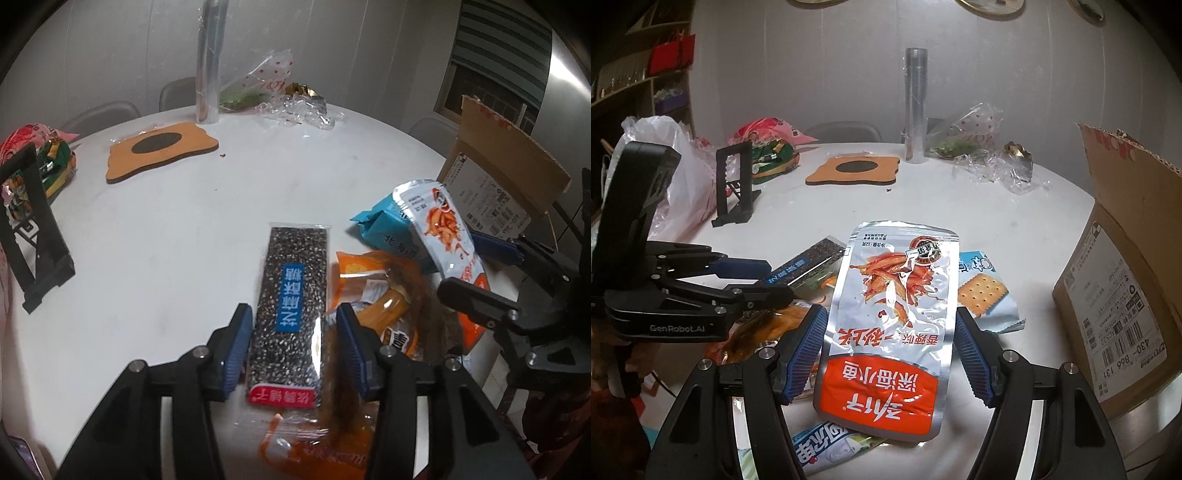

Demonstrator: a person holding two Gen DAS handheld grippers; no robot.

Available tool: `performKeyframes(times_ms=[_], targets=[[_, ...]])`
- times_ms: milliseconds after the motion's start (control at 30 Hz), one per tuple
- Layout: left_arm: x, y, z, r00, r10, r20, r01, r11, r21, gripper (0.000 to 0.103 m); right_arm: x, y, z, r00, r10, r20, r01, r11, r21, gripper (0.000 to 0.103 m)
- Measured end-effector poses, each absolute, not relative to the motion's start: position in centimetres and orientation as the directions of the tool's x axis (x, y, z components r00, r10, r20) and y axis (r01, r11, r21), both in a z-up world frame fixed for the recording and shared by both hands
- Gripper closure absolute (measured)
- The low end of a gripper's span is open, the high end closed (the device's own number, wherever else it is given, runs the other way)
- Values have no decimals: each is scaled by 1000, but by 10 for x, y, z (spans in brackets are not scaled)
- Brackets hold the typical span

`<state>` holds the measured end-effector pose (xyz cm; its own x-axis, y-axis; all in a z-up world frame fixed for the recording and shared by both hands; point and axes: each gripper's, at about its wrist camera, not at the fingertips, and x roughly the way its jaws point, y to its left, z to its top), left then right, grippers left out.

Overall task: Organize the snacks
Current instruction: 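Grasp the red-and-white spicy strip packet with the right gripper while the left gripper grasps the black sesame bar, then lift both packets and carry them over the cardboard box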

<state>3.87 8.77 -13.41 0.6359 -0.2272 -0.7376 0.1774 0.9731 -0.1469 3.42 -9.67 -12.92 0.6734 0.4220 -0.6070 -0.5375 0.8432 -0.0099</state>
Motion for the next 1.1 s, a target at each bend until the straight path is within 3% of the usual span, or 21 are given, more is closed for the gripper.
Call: performKeyframes(times_ms=[267,333,400,467,567,1100], targets=[[48,93,-140,625,-237,-744,162,971,-174,58,37,-98,-130,662,437,-609,-550,835,2,37],[50,94,-140,625,-236,-744,162,972,-172,50,38,-99,-130,657,441,-611,-553,833,6,37],[53,95,-141,623,-238,-745,160,971,-177,48,38,-99,-131,654,444,-612,-555,832,10,37],[54,97,-142,619,-249,-745,160,968,-191,48,39,-99,-131,653,445,-613,-555,832,12,37],[54,96,-143,617,-251,-746,167,968,-187,57,40,-100,-130,653,444,-614,-554,833,13,37],[33,101,-111,687,-220,-693,148,975,-163,61,36,-98,-115,627,497,-599,-605,796,28,37]])
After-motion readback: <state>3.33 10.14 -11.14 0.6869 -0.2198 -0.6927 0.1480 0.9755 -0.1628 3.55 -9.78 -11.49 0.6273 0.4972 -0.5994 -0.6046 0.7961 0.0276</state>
